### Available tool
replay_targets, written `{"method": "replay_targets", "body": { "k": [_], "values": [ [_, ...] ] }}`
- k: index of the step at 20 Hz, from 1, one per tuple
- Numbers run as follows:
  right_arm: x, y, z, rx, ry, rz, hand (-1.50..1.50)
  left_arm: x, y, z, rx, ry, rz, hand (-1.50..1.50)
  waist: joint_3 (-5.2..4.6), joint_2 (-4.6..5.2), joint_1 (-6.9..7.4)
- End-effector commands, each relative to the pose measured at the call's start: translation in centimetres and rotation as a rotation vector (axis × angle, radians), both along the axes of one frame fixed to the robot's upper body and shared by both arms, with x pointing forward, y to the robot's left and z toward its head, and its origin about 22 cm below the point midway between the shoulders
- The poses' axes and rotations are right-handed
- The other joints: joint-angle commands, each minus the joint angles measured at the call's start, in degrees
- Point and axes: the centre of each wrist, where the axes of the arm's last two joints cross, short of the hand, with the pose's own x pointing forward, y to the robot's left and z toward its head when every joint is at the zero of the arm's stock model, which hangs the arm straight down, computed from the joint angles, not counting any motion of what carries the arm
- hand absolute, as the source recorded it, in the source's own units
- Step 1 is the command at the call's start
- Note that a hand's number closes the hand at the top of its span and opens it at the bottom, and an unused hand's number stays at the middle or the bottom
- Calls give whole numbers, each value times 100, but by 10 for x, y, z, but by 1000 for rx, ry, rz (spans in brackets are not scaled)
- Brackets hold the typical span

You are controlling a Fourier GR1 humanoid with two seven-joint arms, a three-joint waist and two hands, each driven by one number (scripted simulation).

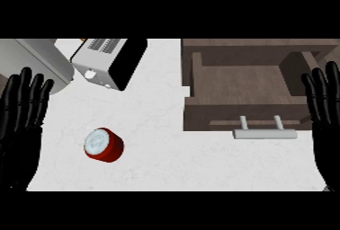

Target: Pick up the can, place it into the drawer and close the drawer

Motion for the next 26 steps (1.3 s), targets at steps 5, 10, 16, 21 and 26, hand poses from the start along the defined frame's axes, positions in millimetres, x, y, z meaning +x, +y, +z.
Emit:
{"method": "replay_targets", "body": {
  "k": [5, 10, 16, 21, 26],
  "values": [
    [3, -2, -1, 17, 11, -52, -150, -14, -45, 4, -46, -52, -146, -150, -62, 9, 1],
    [-11, -13, -34, 55, 358, -156, -150, -25, -30, -34, -2, 385, 12, -150, -59, 7, 0],
    [-22, -36, -34, 31, 353, -148, -150, -49, -43, -1, -5, 380, 22, -150, -60, 5, 1],
    [-43, -20, -50, 43, 388, -149, -150, -66, -41, 3, -48, 395, 37, -150, -61, 1, 7],
    [-44, -52, -69, 44, 376, -142, -150, -40, -38, -9, -59, 412, 66, -150, -61, 11, -13]
  ]
}}
